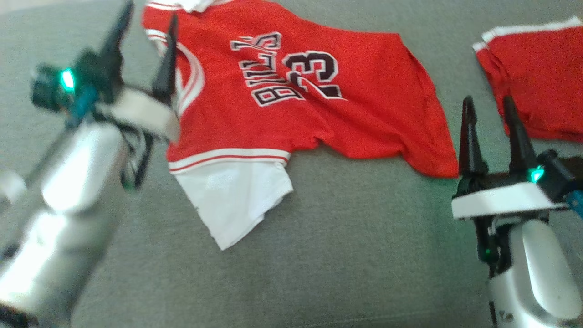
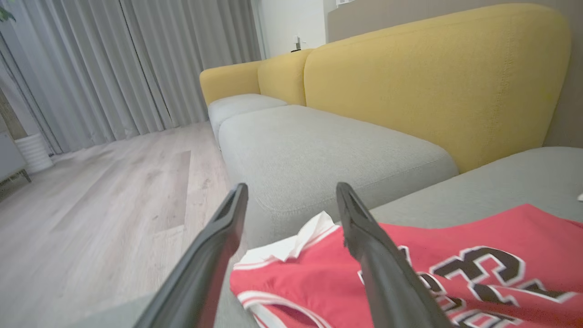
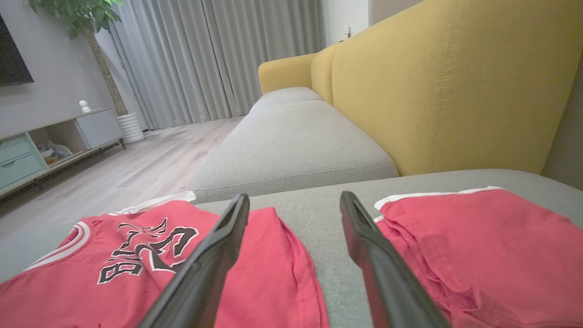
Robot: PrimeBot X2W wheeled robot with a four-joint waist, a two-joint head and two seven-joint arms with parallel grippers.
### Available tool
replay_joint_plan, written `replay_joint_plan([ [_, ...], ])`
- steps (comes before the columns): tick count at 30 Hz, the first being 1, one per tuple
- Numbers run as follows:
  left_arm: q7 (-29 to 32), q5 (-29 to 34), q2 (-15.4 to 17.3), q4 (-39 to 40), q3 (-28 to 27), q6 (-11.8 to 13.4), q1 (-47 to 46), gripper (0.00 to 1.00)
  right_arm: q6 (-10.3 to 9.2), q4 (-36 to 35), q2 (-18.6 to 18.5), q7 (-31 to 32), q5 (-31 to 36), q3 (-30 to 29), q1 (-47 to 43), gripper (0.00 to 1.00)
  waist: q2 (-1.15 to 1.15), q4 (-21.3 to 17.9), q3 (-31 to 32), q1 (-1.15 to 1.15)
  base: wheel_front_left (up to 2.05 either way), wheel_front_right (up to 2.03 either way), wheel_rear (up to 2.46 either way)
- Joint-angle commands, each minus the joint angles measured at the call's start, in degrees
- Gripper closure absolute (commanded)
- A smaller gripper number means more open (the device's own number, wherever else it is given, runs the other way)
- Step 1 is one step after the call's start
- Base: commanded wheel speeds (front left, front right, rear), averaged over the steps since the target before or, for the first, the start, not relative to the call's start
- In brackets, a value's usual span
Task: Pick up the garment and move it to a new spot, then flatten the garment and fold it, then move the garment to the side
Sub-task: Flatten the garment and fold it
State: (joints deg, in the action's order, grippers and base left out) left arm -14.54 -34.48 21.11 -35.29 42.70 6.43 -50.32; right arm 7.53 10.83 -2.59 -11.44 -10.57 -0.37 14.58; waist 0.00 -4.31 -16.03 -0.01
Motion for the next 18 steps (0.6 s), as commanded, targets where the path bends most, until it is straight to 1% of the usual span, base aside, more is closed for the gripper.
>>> replay_joint_plan([
  [1,-0.4,-0.2,1.9,2.6,-2.9,0.8,0.7,0.0,-0.04,-1.7,-0.3,0.2,0.2,1.3,-0.4,0.0,0.0,2.9,3.0,0.01,0.0,0.0,0.0],
  [5,-0.4,0.7,2.2,12.2,-6.4,4.3,12.6,0.0,-0.04,-1.4,-0.3,0.8,0.2,1.6,-1.6,0.0,0.0,3.8,4.7,0.01,0.0,0.0,0.0],
  [10,-0.5,2.8,1.7,21.9,-10.0,7.7,24.4,0.0,-0.04,-1.0,-0.3,1.4,0.3,1.3,-2.7,0.0,0.0,4.7,5.6,0.01,0.0,0.0,0.0],
  [13,-0.5,5.0,1.2,25.9,-11.5,8.5,28.0,0.0,-0.04,-1.6,-0.3,2.1,1.2,0.8,-2.9,0.0,0.0,5.5,5.2,0.01,0.0,0.0,0.0],
  [18,-0.5,6.4,0.2,28.7,-13.3,8.1,29.8,0.0,-0.04,-2.7,-0.3,4.9,3.0,-0.2,0.0,0.0,0.0,6.8,3.4,0.01,0.0,0.0,0.0],
])
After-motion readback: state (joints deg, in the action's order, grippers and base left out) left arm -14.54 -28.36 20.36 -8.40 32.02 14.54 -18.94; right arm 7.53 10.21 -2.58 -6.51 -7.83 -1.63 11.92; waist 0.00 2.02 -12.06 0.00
